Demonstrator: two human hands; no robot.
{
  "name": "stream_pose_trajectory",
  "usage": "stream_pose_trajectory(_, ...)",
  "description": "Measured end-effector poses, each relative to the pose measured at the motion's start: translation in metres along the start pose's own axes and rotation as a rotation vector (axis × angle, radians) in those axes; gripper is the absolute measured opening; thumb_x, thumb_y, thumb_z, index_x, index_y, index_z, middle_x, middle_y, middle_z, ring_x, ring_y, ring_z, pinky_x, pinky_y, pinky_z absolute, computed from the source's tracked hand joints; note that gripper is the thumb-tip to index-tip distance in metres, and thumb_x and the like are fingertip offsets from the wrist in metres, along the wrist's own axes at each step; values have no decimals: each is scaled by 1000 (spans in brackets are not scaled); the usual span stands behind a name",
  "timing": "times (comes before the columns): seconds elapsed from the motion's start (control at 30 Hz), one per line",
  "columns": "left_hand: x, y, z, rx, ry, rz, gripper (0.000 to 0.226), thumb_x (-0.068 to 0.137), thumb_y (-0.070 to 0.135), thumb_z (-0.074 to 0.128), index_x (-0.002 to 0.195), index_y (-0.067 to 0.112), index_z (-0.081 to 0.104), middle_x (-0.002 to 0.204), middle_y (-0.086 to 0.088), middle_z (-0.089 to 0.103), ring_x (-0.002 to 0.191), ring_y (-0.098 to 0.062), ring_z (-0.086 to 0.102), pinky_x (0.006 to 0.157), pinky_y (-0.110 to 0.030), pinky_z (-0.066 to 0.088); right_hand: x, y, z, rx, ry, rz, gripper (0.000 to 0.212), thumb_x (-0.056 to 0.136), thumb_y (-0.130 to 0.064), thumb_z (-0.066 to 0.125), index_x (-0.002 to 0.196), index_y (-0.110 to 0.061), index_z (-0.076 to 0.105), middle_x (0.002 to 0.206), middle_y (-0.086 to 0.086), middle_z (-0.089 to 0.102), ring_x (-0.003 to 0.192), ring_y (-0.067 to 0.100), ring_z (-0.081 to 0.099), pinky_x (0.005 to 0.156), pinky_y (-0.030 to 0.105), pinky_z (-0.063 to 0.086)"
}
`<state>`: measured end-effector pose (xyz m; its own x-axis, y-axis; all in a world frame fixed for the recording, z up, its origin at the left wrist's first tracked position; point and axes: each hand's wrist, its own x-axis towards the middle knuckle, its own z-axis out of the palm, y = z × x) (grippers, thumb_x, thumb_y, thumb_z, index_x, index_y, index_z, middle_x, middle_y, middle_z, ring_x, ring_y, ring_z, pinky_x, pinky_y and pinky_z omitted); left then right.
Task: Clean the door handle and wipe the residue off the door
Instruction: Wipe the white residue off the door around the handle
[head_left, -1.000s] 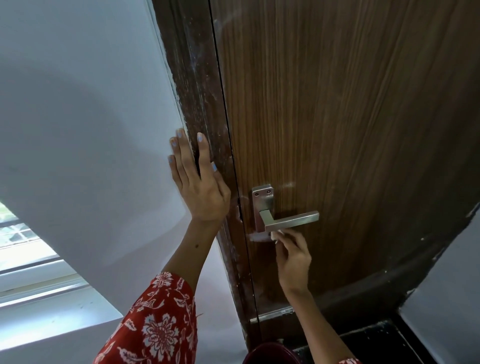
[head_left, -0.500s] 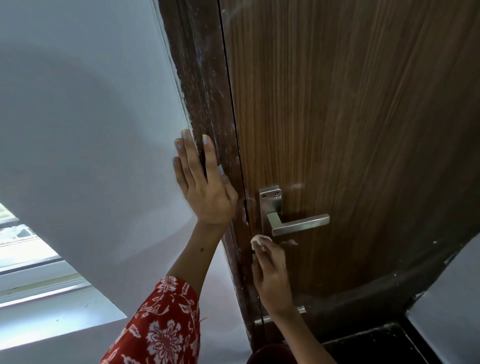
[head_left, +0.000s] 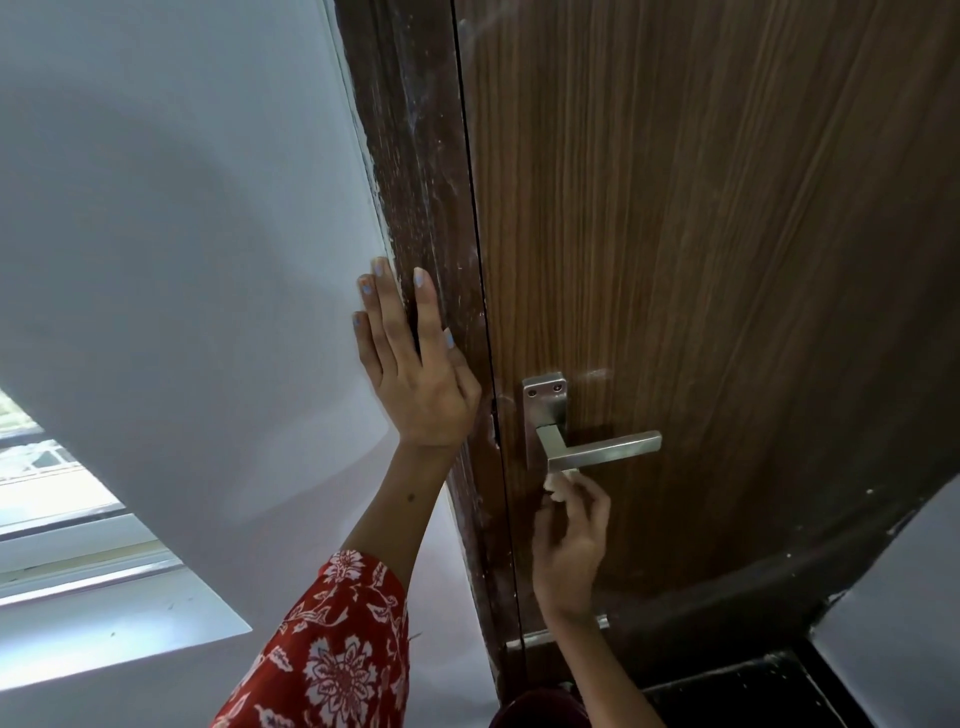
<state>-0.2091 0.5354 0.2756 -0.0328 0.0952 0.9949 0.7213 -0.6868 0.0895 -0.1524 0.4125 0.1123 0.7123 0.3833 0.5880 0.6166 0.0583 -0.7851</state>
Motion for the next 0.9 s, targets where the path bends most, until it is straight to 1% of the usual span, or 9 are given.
stream_pose_trajectory(0.1, 0, 0, 0, 1, 1, 3, 48, 95, 12, 36, 142, 6, 34, 141, -29, 42, 138, -39, 30, 119, -41, 15, 1, 13, -9, -78, -151, -187, 31, 82, -3, 60, 112, -8, 64, 119, 5, 52, 114, 16, 49, 97, 33, 45)
stream_pose_trajectory(0.17, 0, 0, 0, -5, -4, -2, 48, 94, 12, 38, 142, 6, 34, 142, -29, 42, 138, -39, 30, 119, -41, 16, 12, 25, -16, -42, -42, 29, 29, 82, 2, 61, 108, -9, 65, 116, 0, 49, 107, 19, 55, 89, 22, 47)
stream_pose_trajectory(0.23, 1, 2, -2, -8, -12, -4, 48, 95, 12, 37, 142, 6, 33, 142, -30, 42, 137, -40, 30, 119, -42, 17, 21, 28, -19, 0, 100, 275, 28, 80, 8, 61, 104, -7, 64, 114, 4, 49, 100, 19, 58, 87, 23, 48)
stream_pose_trajectory(0.4, 1, 3, -3, -7, -17, -8, 48, 93, 10, 41, 141, 6, 34, 141, -30, 42, 136, -41, 33, 119, -42, 17, 16, 26, -19, -51, -114, 97, 24, 77, 7, 66, 97, -6, 66, 108, 3, 51, 90, 16, 59, 78, 20, 50)
stream_pose_trajectory(0.53, 2, 3, -3, -3, -10, -11, 49, 92, 10, 42, 141, 6, 34, 141, -29, 42, 136, -41, 32, 119, -42, 18, 28, 27, -19, 43, 96, 428, 22, 80, 7, 63, 100, -3, 63, 112, 12, 52, 93, 16, 58, 76, 18, 49)
stream_pose_trajectory(0.6, 2, 4, -3, -6, -10, -7, 48, 93, 10, 41, 141, 6, 34, 141, -29, 41, 136, -41, 33, 119, -41, 18, 26, 19, -15, 28, 54, 339, 23, 79, 7, 64, 99, -5, 63, 110, 8, 51, 92, 14, 58, 79, 22, 50)
stream_pose_trajectory(0.7, 1, 3, -3, -14, -8, -3, 48, 93, 11, 40, 141, 6, 34, 141, -29, 41, 136, -40, 32, 119, -41, 17, 22, 17, -16, -21, -156, 68, 21, 78, 5, 66, 94, -8, 66, 107, 3, 52, 89, 13, 57, 80, 23, 50)
stream_pose_trajectory(0.83, 2, 3, -3, -4, -4, -9, 49, 92, 10, 41, 140, 5, 35, 141, -29, 43, 136, -41, 33, 119, -41, 18, 33, 18, -21, 95, 52, 337, 24, 79, 8, 63, 98, -6, 63, 111, 10, 52, 94, 20, 59, 79, 23, 51)
stream_pose_trajectory(0.9, 2, 4, -3, -6, -9, -12, 48, 93, 10, 41, 140, 5, 35, 141, -30, 43, 136, -41, 33, 119, -41, 17, 28, 7, -16, 73, 46, 288, 26, 78, 10, 63, 98, -8, 64, 110, 8, 52, 94, 18, 59, 80, 25, 53)
